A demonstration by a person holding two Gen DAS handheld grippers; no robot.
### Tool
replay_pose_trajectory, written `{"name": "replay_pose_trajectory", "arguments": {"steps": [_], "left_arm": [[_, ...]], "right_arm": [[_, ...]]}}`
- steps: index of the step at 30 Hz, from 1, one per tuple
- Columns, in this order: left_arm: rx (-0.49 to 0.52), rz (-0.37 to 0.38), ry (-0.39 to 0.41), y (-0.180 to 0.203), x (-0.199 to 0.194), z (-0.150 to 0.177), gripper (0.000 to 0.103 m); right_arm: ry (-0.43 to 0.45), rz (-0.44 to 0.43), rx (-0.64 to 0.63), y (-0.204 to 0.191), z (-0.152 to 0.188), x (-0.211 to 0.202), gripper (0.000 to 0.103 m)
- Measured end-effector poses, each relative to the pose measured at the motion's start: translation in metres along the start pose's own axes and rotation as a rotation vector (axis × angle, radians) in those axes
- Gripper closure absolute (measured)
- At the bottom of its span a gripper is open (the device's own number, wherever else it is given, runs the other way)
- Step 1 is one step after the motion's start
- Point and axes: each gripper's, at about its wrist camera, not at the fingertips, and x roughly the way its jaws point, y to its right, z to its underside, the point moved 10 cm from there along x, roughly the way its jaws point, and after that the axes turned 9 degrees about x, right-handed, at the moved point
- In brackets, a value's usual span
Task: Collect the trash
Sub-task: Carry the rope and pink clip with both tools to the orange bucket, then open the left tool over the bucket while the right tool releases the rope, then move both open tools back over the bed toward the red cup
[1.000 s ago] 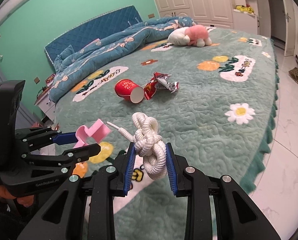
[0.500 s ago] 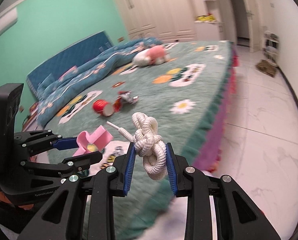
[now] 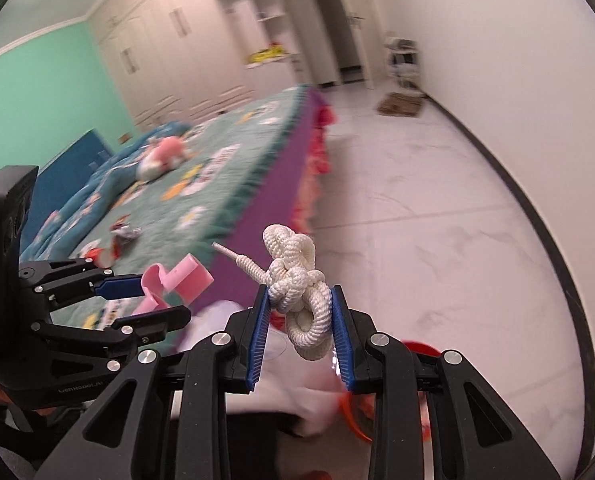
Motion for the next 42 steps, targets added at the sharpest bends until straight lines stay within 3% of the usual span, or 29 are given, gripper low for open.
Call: {"name": "replay_pose_trajectory", "arguments": {"steps": [8, 16, 21, 22, 23, 25, 37, 42], "left_arm": [[0.099, 0.145, -0.081, 0.061, 0.061, -0.023, 0.059], [0.102, 0.191, -0.155, 0.074, 0.103, -0.028, 0.059], [0.105, 0.179, -0.176, 0.074, 0.119, -0.029, 0.058], [0.104, 0.170, -0.178, 0.073, 0.120, -0.031, 0.056], [0.105, 0.166, -0.182, 0.071, 0.122, -0.032, 0.047], [0.109, 0.156, -0.177, 0.071, 0.124, -0.035, 0.040], [0.115, 0.153, -0.158, 0.073, 0.116, -0.039, 0.037], [0.097, 0.121, -0.123, 0.060, 0.098, -0.038, 0.037]], "right_arm": [[-0.026, 0.124, 0.139, 0.100, 0.026, 0.000, 0.073], [-0.068, 0.175, 0.198, 0.148, 0.040, 0.027, 0.072], [-0.093, 0.197, 0.222, 0.160, 0.044, 0.044, 0.064], [-0.092, 0.201, 0.225, 0.162, 0.044, 0.046, 0.060], [-0.091, 0.211, 0.227, 0.164, 0.044, 0.048, 0.055], [-0.089, 0.210, 0.232, 0.164, 0.043, 0.050, 0.055], [-0.062, 0.217, 0.227, 0.159, 0.033, 0.042, 0.055], [-0.041, 0.194, 0.199, 0.140, 0.024, 0.031, 0.055]]}}
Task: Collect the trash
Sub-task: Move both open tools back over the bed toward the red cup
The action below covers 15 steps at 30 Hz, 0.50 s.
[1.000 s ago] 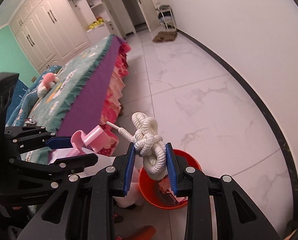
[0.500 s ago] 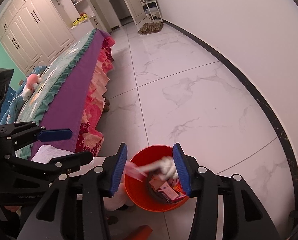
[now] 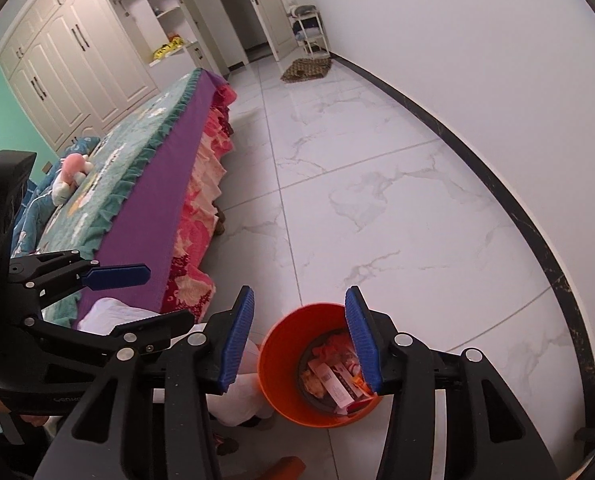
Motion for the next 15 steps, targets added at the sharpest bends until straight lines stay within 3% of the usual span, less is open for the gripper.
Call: {"name": "replay_pose_trajectory", "arguments": {"steps": [4, 7, 15], "left_arm": [[-0.026, -0.041, 0.027, -0.017, -0.023, 0.012, 0.036], [-0.056, -0.092, 0.061, -0.035, -0.044, 0.022, 0.022], [-0.171, -0.212, 0.131, -0.088, -0.101, 0.069, 0.021]], "right_arm": [[0.012, -0.043, -0.038, -0.028, -0.002, -0.012, 0.055], [0.016, -0.095, -0.071, -0.057, -0.003, -0.022, 0.055], [0.008, -0.228, -0.214, -0.157, 0.004, -0.035, 0.049]]}}
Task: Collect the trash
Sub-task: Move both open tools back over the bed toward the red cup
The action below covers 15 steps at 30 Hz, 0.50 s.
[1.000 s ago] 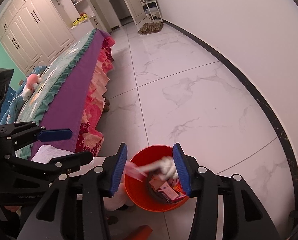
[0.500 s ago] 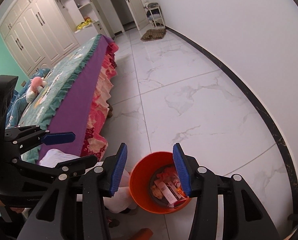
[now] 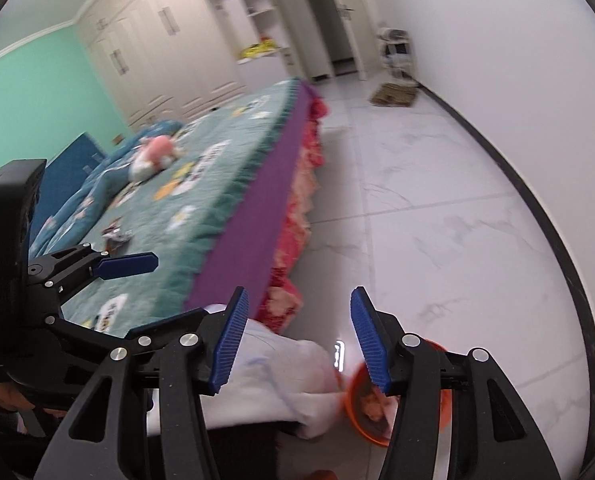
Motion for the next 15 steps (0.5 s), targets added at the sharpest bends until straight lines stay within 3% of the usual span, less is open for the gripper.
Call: {"name": "replay_pose_trajectory", "arguments": {"steps": [15], "left_arm": [[-0.408, -0.224, -0.031, -0.159, -0.061, 0.124, 0.019]], "right_arm": [[-0.121, -0.261, -0.329, -0.218, 0.016, 0.063, 0.049]]}}
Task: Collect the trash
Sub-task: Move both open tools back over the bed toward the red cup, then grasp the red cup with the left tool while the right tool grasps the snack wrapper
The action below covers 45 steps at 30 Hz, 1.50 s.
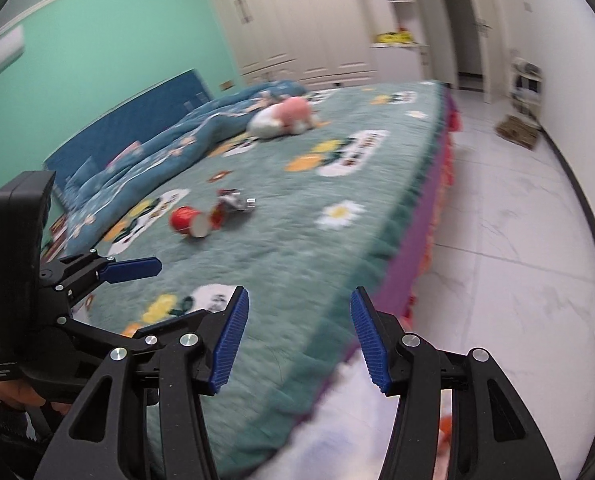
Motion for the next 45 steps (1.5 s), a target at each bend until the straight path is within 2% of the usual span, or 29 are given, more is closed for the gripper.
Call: {"name": "replay_pose_trajectory", "arguments": {"steps": [9, 16, 17, 21, 23, 25, 29, 38, 45], "left_arm": [[-0.218, -0.100, -0.028, -0.109, -0.005, 0.032, 0.019], [-0.310, -0.145, -0.054, -0.173, 0.008, 0.046, 0.019], [-0.315, -0.149, -0.060, -0.182, 0.012, 0.047, 0.019], [-0.303, -0.167, -0.085, -0.211, 0.029, 0.050, 0.019], [-0.296, -0.164, -0.111, -0.225, 0.042, 0.052, 0.012], [-0.283, -0.168, -0.126, -0.235, 0.051, 0.054, 0.012], [-0.260, -0.151, -0.161, -0.248, 0.071, 0.056, 0.012], [-0.196, -0.073, -0.174, -0.264, 0.111, 0.041, 0.012], [-0.144, -0.067, -0.194, -0.279, 0.142, 0.034, 0.012]], "right_arm": [[-0.080, -0.109, -0.146, -0.095, -0.018, 0.071, 0.049], [-0.120, -0.144, -0.208, -0.135, -0.034, 0.119, 0.049], [-0.127, -0.143, -0.218, -0.140, -0.038, 0.129, 0.046], [-0.143, -0.142, -0.230, -0.149, -0.045, 0.157, 0.043], [-0.154, -0.139, -0.238, -0.152, -0.048, 0.170, 0.043], [-0.169, -0.141, -0.246, -0.155, -0.051, 0.186, 0.043], [-0.189, -0.139, -0.250, -0.159, -0.058, 0.217, 0.043], [-0.226, -0.132, -0.253, -0.161, -0.070, 0.275, 0.043], [-0.241, -0.117, -0.240, -0.156, -0.079, 0.315, 0.043]]}}
